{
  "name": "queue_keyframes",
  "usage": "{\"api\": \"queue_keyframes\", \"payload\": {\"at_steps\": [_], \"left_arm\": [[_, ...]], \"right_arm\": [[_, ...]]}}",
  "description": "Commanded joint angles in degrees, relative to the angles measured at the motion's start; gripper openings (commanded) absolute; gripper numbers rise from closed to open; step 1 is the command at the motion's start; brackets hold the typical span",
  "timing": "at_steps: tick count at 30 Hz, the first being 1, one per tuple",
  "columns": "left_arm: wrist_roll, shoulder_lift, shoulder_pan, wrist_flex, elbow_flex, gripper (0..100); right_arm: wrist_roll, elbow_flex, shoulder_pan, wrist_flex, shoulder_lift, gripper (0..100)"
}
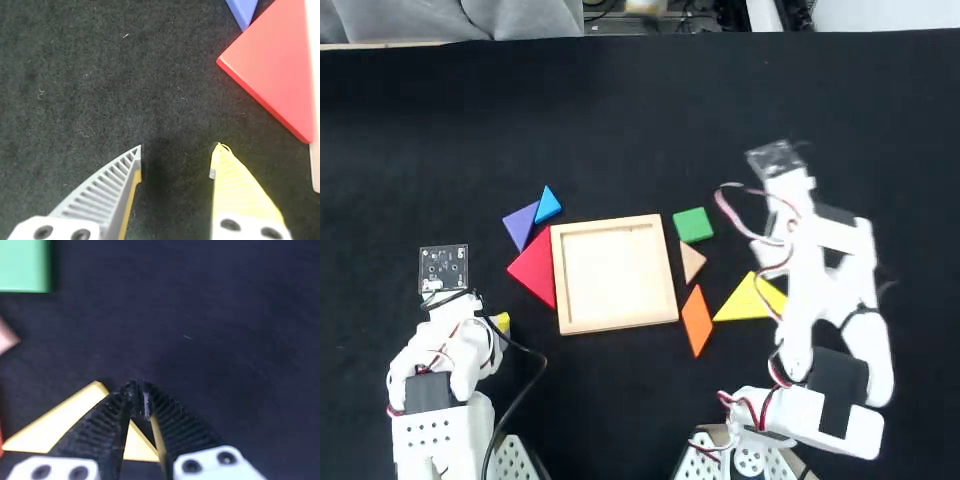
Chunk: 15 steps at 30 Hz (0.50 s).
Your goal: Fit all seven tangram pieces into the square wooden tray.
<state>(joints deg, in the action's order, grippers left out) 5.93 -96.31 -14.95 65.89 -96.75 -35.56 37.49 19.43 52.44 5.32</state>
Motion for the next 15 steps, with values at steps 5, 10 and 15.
{"api": "queue_keyframes", "payload": {"at_steps": [5,10,15], "left_arm": [[0.18,-0.18,-0.48,0.18,-0.57,23],[0.18,-0.18,-0.48,0.18,-0.57,23],[0.18,-0.18,-0.48,0.18,-0.57,23]], "right_arm": [[-16.18,-1.71,-0.53,12.13,15.52,1.1],[-38.68,8.13,-3.52,18.20,27.30,9.4],[-55.82,16.48,-3.52,23.74,30.64,36.3]]}}
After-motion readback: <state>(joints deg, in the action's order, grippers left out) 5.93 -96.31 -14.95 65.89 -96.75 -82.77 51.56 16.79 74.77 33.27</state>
